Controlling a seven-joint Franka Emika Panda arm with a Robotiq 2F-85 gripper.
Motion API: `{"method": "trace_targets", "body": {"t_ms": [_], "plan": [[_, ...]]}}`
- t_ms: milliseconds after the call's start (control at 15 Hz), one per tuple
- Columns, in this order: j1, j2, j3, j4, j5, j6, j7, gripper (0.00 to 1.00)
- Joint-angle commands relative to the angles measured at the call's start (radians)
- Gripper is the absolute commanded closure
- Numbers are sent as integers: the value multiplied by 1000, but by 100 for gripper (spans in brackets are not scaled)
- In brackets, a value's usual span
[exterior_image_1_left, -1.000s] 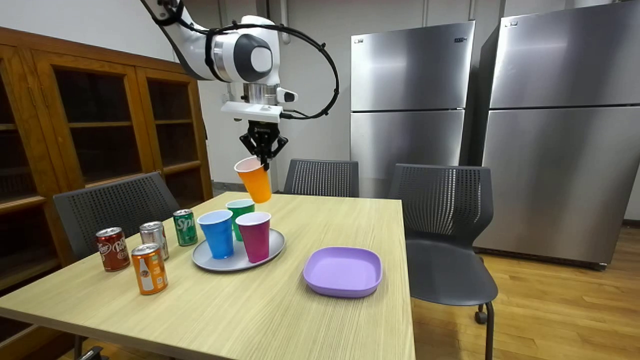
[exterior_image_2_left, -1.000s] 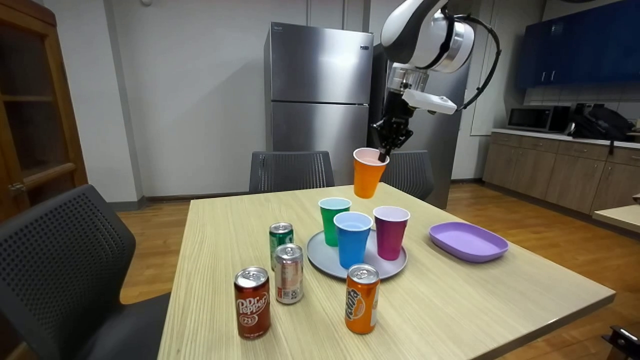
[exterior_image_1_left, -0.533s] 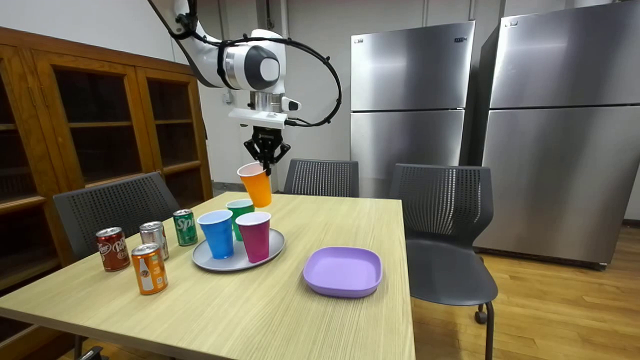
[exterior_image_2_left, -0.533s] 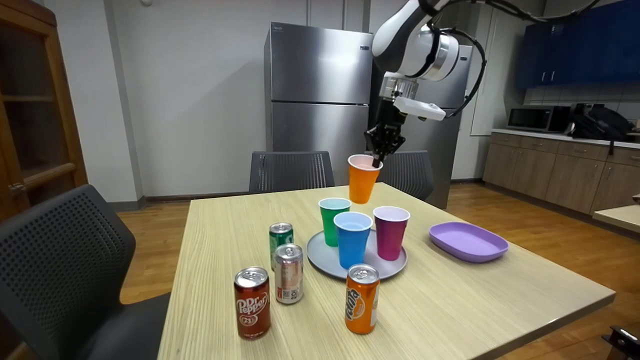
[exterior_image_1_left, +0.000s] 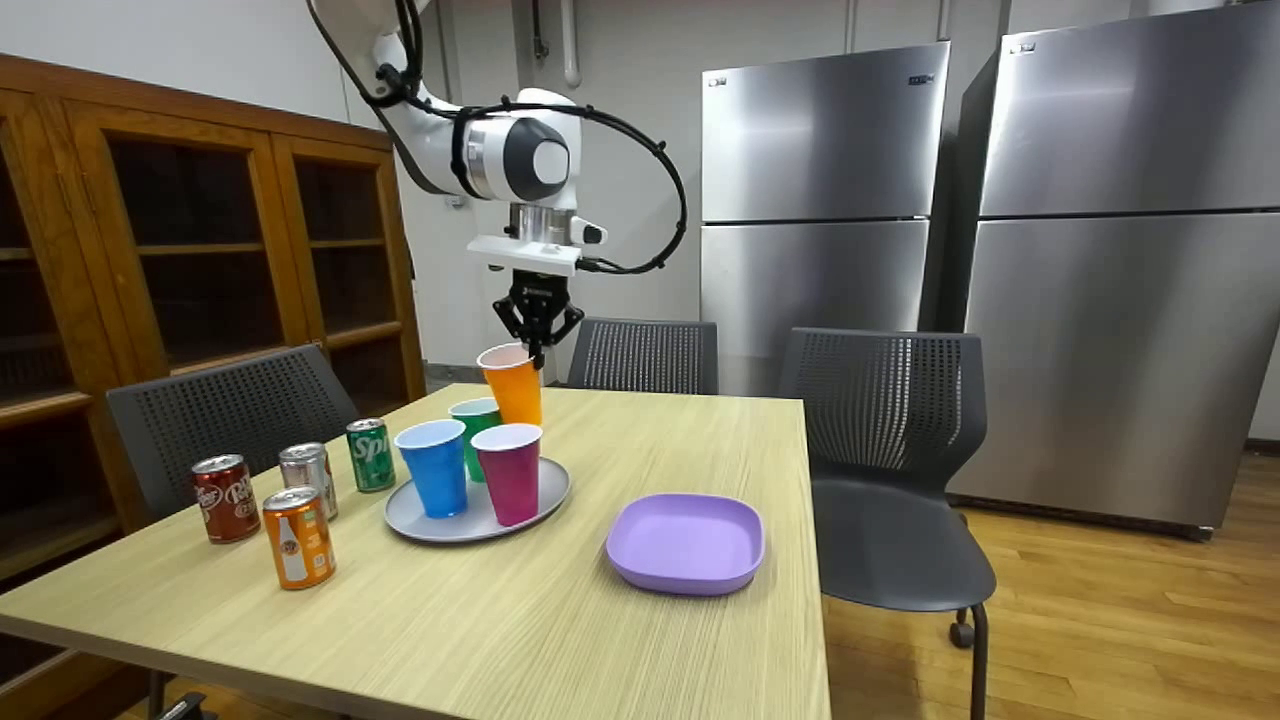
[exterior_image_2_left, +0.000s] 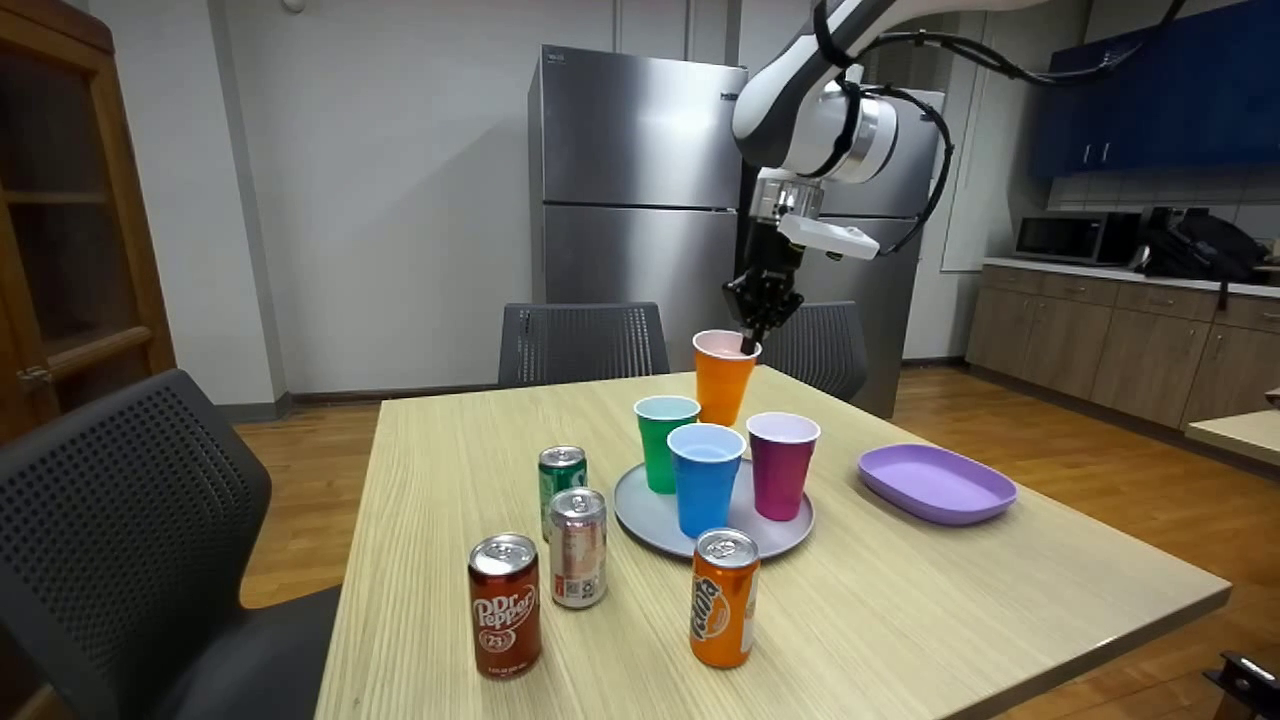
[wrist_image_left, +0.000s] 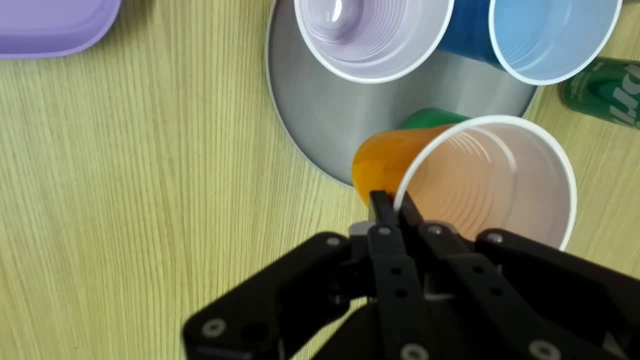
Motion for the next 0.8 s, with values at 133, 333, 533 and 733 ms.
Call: {"method": "trace_targets", "body": {"t_ms": [133, 333, 533, 733], "plan": [[-29, 54, 19, 72, -9, -67, -6, 99], [-36, 72, 19, 81, -8, -77, -7, 99], [-42, 91, 20, 88, -7, -90, -5, 99], [-44, 109, 21, 94, -7, -96, -4, 99]]}}
